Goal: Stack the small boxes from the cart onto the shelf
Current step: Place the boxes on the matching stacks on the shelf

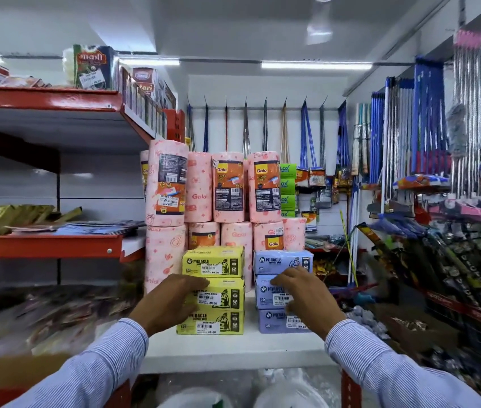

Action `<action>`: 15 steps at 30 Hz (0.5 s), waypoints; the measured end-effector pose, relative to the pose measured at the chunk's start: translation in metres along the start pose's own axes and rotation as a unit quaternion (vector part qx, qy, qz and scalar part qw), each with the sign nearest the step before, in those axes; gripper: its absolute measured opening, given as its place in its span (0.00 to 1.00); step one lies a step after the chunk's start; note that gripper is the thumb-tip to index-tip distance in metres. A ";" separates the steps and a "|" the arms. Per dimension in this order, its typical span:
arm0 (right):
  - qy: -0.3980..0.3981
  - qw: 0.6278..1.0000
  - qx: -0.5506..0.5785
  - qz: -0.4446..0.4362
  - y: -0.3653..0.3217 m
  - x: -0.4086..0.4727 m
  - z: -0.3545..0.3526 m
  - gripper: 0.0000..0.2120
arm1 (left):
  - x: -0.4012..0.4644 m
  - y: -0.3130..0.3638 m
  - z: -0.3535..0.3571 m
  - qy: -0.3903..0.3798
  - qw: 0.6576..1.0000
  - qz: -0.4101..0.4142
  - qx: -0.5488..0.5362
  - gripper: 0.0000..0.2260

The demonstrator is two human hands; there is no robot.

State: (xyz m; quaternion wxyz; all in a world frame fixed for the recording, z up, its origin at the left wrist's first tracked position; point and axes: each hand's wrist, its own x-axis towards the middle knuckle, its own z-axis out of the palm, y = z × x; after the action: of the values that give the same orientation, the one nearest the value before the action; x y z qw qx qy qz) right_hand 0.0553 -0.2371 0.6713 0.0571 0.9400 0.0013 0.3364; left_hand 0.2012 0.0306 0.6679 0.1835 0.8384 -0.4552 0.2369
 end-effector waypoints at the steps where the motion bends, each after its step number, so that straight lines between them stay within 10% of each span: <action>1: 0.000 1.000 0.001 0.004 0.000 -0.001 0.001 0.29 | 0.000 0.000 0.001 0.000 1.000 -0.003 -0.001 0.24; 15: 0.050 0.998 0.023 0.025 -0.004 -0.012 0.013 0.31 | 0.001 0.020 0.016 0.052 0.997 -0.060 0.013 0.26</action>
State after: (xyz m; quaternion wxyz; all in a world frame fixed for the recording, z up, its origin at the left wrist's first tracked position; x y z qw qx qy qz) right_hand 0.0545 -0.2354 0.6532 0.0269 0.9229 -0.0115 0.3839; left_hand 0.1882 0.0107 0.6569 0.2095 0.8531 -0.3913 0.2744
